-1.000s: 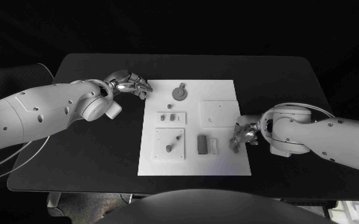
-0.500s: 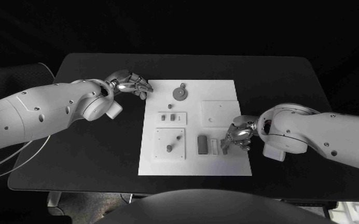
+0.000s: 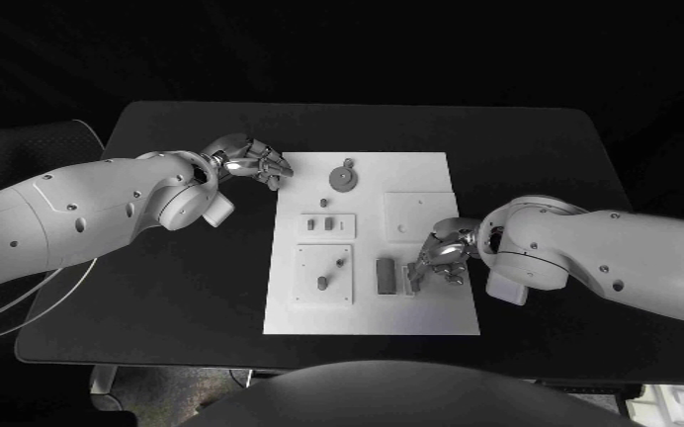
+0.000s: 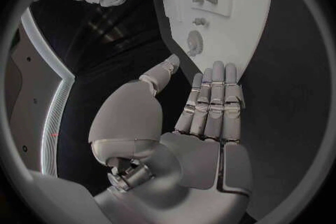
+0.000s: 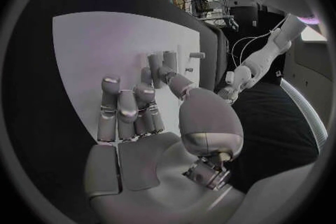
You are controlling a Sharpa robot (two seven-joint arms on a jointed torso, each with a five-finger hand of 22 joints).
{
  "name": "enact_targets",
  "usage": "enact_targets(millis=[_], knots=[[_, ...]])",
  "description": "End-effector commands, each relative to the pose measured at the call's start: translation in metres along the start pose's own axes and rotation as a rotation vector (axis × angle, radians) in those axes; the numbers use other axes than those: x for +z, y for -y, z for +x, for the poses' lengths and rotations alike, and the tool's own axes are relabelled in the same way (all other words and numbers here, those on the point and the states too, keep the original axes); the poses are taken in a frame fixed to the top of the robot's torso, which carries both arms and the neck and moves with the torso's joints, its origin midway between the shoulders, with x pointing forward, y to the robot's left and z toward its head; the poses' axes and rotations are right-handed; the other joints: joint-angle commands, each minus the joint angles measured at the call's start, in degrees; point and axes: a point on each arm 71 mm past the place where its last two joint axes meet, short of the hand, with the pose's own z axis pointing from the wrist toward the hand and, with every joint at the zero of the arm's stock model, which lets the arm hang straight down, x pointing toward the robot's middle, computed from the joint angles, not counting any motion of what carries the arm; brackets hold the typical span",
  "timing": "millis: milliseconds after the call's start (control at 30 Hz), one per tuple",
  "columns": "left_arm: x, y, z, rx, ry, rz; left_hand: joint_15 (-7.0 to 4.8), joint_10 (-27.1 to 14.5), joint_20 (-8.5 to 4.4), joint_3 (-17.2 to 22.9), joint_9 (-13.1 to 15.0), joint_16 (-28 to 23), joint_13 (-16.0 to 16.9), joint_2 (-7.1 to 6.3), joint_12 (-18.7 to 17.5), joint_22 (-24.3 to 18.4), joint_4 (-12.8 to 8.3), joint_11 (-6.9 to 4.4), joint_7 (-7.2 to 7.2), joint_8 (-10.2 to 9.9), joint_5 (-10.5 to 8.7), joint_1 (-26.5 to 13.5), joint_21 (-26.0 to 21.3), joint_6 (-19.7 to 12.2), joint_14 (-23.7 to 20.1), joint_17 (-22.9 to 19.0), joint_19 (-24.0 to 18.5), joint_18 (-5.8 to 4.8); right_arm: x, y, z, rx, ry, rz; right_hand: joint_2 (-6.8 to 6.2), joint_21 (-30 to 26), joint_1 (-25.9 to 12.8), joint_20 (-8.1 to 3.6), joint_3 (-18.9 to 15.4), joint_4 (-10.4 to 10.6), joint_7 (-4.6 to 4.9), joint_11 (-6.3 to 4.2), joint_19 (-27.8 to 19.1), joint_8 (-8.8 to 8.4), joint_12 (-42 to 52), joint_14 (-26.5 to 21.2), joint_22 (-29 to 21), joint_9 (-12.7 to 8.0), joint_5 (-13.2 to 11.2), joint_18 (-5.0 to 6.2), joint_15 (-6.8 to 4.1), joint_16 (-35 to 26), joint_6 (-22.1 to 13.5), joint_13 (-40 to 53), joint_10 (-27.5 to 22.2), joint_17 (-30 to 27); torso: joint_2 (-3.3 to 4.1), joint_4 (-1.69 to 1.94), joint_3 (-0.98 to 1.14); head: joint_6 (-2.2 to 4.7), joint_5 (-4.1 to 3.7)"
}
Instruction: Assemble the parts on the task board
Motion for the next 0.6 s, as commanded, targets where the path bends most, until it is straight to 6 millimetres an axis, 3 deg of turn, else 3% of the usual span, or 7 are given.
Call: enact_targets(millis=[33, 600], knots=[[0.0003, 0.0018, 0.0020, 0.001, -0.019, 0.007, 0.14, 0.2, 0.02, 0.0, 0.0, -0.4, 0.1, -0.57, 0.1, 0.1, 0.2, 0.13, -0.10, 0.3, -0.16, -0.1, -0.3, -0.4, 0.2, 0.1, -0.1, 0.91, 0.0022, -0.0018, 0.0004, -0.008, 0.011, 0.003, 0.41, 0.3, 1.0, 0.16, 3.2, -2.9, 0.11, 0.22, 0.2, 0.21, 0.2, -0.1, 1.0, 0.0, 0.2, 1.15, 0.05, 0.0, 0.4, 0.0, 0.4, -0.2, 0.03, 0.04, 0.02, 0.00, 0.10], [-0.0002, 0.0024, 0.0021, 0.001, -0.020, 0.009, 0.14, 0.2, 0.01, 0.0, 0.0, -0.4, 0.1, -0.58, 0.0, 0.1, 0.2, 0.15, -0.10, 0.3, -0.16, -0.1, -0.3, -0.4, 0.3, 0.2, -0.1, 0.91, 0.0073, -0.0044, 0.0074, -0.033, -0.013, 0.010, 0.46, 0.3, 0.8, 0.18, 3.3, -2.9, 0.13, 0.24, 0.1, 0.21, 0.2, -0.1, 1.0, 0.0, 0.2, 1.15, 0.05, -0.1, 0.4, 0.0, 0.3, -0.2, 0.09, -0.04, 0.05, 0.00, 0.29]])
